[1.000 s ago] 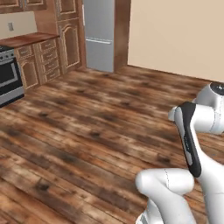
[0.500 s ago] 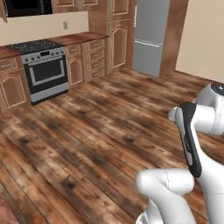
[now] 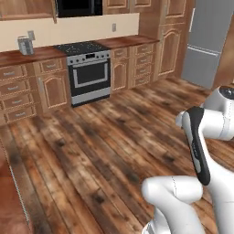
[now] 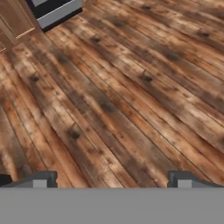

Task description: Move the shaker and shaker from the cabinet to the dining counter.

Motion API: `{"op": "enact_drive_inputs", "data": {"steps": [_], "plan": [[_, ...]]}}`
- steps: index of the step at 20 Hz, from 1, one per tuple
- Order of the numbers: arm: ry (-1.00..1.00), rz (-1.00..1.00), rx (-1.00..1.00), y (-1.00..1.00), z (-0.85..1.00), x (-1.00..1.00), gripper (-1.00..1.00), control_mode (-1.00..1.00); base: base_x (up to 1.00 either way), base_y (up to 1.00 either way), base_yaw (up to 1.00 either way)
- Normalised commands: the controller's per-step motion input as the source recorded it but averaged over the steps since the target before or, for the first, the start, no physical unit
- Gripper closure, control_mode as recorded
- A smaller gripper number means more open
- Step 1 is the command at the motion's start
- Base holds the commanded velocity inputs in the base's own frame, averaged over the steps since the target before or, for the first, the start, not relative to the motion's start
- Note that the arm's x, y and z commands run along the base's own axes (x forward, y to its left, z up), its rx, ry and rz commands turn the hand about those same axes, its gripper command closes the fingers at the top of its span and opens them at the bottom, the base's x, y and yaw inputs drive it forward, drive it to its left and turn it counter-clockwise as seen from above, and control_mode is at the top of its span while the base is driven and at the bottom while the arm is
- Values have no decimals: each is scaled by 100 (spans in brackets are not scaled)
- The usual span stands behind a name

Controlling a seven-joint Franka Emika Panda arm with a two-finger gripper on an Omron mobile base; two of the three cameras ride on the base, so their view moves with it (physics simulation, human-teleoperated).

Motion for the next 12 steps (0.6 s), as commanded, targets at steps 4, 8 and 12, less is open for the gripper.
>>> {"op": "enact_drive_inputs", "data": {"steps": [4, 8, 12], "plan": [[0, 0, 0, 0, 0, 0, -100, 100, 74, -3, 35], [0, 0, 0, 0, 0, 0, -100, 100, 74, -3, 35], [0, 0, 0, 0, 0, 0, -100, 100, 74, -4, 35]]}}
